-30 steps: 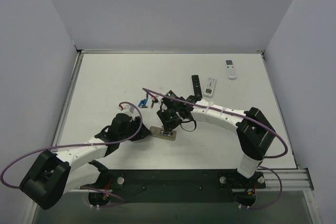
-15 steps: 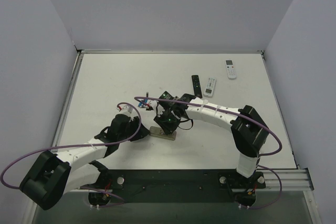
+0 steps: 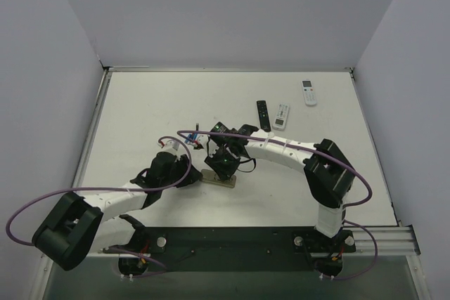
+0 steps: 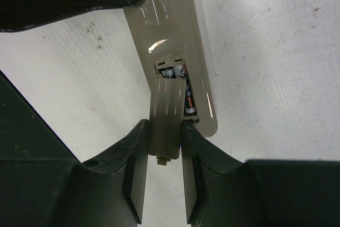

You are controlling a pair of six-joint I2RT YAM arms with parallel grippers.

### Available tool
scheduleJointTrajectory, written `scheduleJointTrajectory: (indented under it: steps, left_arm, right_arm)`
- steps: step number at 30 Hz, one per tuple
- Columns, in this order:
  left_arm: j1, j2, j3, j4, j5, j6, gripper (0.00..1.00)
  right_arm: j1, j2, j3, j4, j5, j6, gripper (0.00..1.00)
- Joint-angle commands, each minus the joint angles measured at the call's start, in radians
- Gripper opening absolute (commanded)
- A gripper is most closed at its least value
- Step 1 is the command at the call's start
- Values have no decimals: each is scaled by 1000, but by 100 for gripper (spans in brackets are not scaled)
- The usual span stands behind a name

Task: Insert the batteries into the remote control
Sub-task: Load the battery cover into the remote control.

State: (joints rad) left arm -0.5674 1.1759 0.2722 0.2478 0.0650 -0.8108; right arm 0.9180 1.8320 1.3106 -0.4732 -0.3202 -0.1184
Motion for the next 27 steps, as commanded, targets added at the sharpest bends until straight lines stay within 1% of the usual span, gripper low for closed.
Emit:
scheduleJointTrajectory:
  steps: [1, 13, 27]
  left_arm:
    - [4, 27, 16, 76, 18, -11, 52]
    - [4, 42, 2, 100, 39, -27, 52]
    - [4, 50, -4, 110, 52, -34, 52]
  right_arm:
    - [10, 16, 39, -33, -11, -21, 0]
    - [16, 53, 42, -31, 27, -38, 0]
    - [44, 24, 26, 15, 82, -76, 0]
